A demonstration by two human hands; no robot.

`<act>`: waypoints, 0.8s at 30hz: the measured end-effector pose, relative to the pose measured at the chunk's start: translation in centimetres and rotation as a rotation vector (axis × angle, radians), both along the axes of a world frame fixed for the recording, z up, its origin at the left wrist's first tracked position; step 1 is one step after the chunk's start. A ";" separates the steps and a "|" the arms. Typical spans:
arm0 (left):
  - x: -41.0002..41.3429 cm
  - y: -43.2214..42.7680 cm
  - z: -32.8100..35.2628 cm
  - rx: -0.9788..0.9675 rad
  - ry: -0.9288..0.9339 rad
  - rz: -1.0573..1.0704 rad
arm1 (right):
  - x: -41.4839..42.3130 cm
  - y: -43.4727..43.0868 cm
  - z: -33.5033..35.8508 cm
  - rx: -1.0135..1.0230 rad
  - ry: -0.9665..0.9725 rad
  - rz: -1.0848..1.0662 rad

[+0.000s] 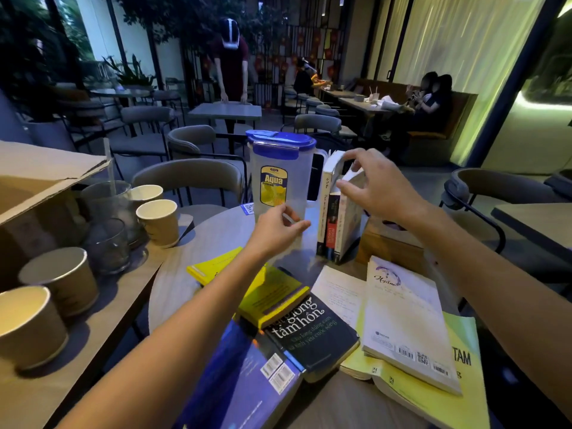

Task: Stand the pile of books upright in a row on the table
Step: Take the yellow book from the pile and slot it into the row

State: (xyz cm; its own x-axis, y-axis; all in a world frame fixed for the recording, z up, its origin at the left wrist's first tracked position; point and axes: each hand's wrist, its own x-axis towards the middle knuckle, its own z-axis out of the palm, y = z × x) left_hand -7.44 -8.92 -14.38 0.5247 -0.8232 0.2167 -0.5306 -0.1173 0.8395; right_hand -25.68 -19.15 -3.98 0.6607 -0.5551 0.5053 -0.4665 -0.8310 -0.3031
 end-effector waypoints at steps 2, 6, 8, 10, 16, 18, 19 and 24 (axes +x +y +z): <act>1.5 2.0 -0.3 0.030 -0.020 0.016 | 1.1 1.8 0.1 -0.013 0.061 0.099; 4.3 5.9 -0.8 0.115 -0.134 0.125 | 4.6 4.8 -1.9 0.034 0.240 0.284; 5.2 7.8 -0.8 0.184 -0.261 0.204 | 6.5 6.0 -3.9 0.086 0.345 0.309; 5.9 9.5 -0.9 0.294 -0.397 0.290 | 8.4 6.6 -6.3 0.166 0.445 0.290; 7.7 11.8 -2.6 0.591 -0.345 0.304 | 11.4 7.1 -11.6 0.307 0.570 0.213; 7.4 12.2 -2.8 0.533 -0.242 0.278 | 11.7 7.4 -12.3 0.318 0.545 0.208; 7.2 12.3 -2.9 0.484 -0.184 0.290 | 11.9 7.3 -12.5 0.328 0.526 0.209; 6.7 12.1 -2.1 0.025 0.456 0.253 | 11.7 6.9 -12.3 0.493 0.365 0.187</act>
